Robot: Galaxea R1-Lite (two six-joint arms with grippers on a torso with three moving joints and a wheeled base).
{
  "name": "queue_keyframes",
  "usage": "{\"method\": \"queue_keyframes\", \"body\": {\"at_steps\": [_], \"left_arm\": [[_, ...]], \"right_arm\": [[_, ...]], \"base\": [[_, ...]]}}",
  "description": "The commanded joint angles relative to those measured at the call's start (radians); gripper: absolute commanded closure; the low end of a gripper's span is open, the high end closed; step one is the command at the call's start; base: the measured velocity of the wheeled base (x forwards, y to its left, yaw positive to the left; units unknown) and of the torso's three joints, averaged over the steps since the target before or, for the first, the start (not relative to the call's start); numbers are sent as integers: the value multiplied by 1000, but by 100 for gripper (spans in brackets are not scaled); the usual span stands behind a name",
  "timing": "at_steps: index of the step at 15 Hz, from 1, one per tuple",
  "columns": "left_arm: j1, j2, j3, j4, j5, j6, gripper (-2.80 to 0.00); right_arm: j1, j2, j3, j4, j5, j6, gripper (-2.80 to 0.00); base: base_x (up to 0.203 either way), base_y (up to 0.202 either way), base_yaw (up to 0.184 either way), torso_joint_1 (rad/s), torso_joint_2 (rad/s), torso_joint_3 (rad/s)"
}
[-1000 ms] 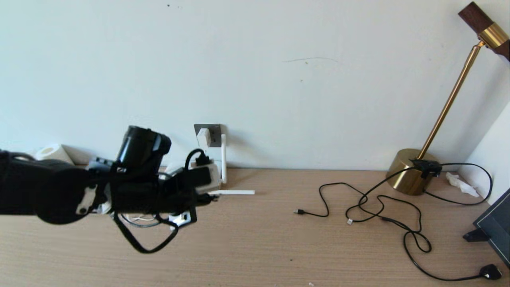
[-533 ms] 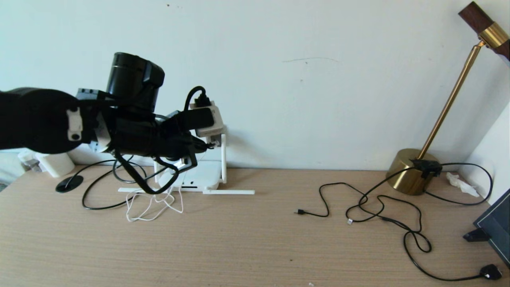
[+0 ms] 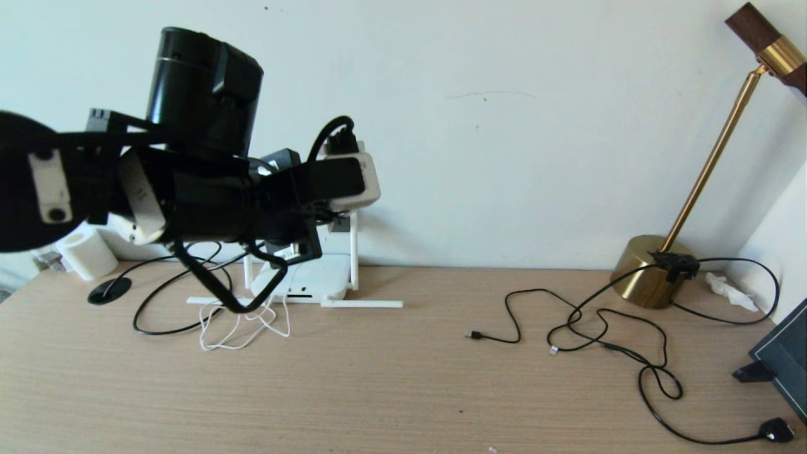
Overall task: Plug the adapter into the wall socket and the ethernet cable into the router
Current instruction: Hand it to the other hand
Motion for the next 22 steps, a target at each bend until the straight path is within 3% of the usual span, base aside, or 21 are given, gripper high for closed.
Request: {"method": "queue_keyframes", "body": {"at_steps": [1, 4, 7, 10, 13, 14, 22], "left_arm": [[-57, -75, 118, -70, -1, 5, 0], [-127, -98, 196, -248, -26, 4, 0], [-192, -87, 204, -287, -27, 31, 0], [-254, -69, 199, -298, -26, 34, 0], [-283, -24, 182, -319, -27, 37, 0], [-298, -13, 180, -322, -27, 42, 0], [-393, 104, 92, -352, -32, 49, 0]], "right_arm": [[2, 254, -46, -16, 48, 44, 0], [11, 555, -77, -189, 218, 98, 0], [61, 826, -117, -370, 364, 123, 0], [179, 1022, -134, -694, 423, 156, 0], [239, 1101, -163, -799, 433, 229, 0], [239, 1102, -158, -800, 431, 226, -280], [242, 1113, -154, -873, 434, 228, -280]], "base": [[0, 0, 0, 0, 0, 0], [0, 0, 0, 0, 0, 0], [0, 0, 0, 0, 0, 0], [0, 0, 0, 0, 0, 0], [0, 0, 0, 0, 0, 0], [0, 0, 0, 0, 0, 0], [0, 0, 0, 0, 0, 0]]}}
